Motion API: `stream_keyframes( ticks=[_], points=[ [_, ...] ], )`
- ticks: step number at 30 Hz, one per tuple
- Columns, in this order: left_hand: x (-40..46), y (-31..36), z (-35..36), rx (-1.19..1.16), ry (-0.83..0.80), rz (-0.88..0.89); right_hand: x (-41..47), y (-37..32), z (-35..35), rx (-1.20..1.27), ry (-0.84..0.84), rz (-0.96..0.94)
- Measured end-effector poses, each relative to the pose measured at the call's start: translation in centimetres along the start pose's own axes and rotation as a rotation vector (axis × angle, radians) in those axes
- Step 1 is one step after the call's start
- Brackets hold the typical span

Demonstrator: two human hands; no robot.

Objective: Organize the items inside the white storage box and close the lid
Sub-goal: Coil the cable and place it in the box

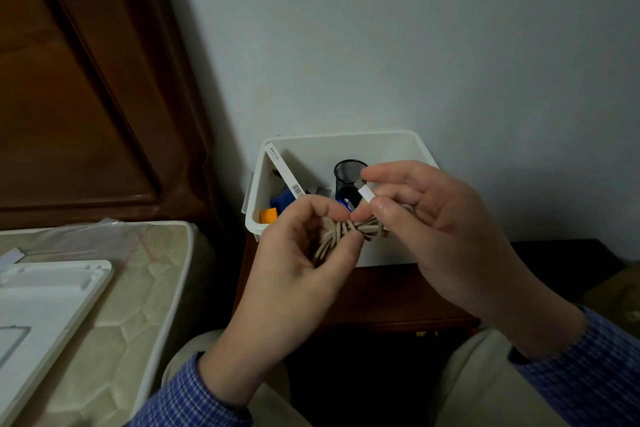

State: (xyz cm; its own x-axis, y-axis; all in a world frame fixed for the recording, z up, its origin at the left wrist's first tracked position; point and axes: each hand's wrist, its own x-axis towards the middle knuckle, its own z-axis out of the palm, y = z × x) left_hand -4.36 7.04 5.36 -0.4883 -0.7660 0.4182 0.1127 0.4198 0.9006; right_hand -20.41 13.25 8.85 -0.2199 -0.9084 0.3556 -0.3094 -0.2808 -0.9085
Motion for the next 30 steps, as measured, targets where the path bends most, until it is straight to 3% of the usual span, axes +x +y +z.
stream_keyframes(
  ticks=[8,14,19,23,30],
  points=[
    [0.1,0.2,-0.1,-0.043,0.029,-0.019,-0.1,-0.6,-0.2,-0.032,0.021,-0.031],
    [-0.1,0.0,-0.3,0.068,-0.018,0.018,0.3,-0.8,-0.8,-0.326,-0.106,-0.121],
    [-0.1,0.0,-0.5,0.08,-0.05,0.036,0.8,-0.7,-1.5,-0.283,-0.146,-0.069],
    [-0.1,-0.2,-1.0,-0.113,-0.063,-0.022,1.3,-0.8,-2.0,-0.202,-0.185,0.0],
    [0.6,-0.2,-0.7,-0.34,0.119,-0.068,1.9,-1.3,-1.7,-0.227,-0.2,-0.028]
  ],
)
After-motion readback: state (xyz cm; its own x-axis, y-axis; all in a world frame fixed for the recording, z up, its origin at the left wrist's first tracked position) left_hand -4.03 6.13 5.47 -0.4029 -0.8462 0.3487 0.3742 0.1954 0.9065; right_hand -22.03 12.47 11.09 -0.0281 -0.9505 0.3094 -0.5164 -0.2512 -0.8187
